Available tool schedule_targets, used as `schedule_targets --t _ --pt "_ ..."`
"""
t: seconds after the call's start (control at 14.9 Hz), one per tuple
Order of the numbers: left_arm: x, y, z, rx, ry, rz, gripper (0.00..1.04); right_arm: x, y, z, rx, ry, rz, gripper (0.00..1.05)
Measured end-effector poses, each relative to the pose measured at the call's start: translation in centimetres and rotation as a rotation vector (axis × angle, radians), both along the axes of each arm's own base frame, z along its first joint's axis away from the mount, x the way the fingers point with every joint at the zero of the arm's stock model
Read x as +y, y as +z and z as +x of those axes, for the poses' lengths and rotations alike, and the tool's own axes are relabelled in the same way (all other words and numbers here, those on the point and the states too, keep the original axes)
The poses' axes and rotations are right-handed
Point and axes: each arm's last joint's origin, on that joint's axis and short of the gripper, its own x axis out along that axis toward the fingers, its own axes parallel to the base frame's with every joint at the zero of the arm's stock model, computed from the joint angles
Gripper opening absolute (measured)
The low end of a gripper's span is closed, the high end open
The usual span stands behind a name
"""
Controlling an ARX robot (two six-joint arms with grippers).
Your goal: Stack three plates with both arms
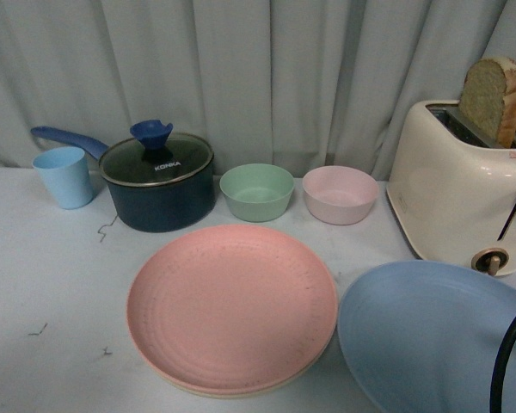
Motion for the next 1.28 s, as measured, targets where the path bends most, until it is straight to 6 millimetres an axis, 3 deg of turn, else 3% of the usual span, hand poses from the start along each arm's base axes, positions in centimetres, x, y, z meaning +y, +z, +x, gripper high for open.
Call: schedule_targets --t 0.13,0.2,0.27,0.34,0.47,0.81,1.08,1.28 --pt "0.0 0.0 0.0 0.0 0.0 0.0 0.98 -0.4 0.8 -1.2 -0.022 0.011 0.022 0.03" --pt "0.0 0.0 0.0 0.0 0.0 0.0 0.98 -1.6 1.9 -3.0 -0.033 -0.022 0.022 0.03" --pt "0.0 0.0 0.0 0.0 0.0 0.0 0.98 -2.3 4.7 -4.8 -0.067 -0.007 0.044 0.03" --pt "0.0 0.0 0.0 0.0 0.0 0.0 0.98 -0.8 8.0 -4.8 -0.168 0.066 0.074 0.03" --pt "0.0 0.0 0.0 0.0 0.0 0.0 0.98 0.7 9.4 -3.8 -0.221 0.107 0.111 0.03" --pt "0.0 0.0 0.0 0.0 0.0 0.0 0.98 7.3 8.6 1.1 -0.19 0.202 0.239 0.03" --pt "0.0 0.0 0.0 0.0 0.0 0.0 0.98 13.1 7.4 4.4 -0.117 0.253 0.238 0.03" --pt "0.0 0.0 0.0 0.0 0.0 0.0 0.98 14.8 6.3 5.2 -0.084 0.234 0.196 0.03"
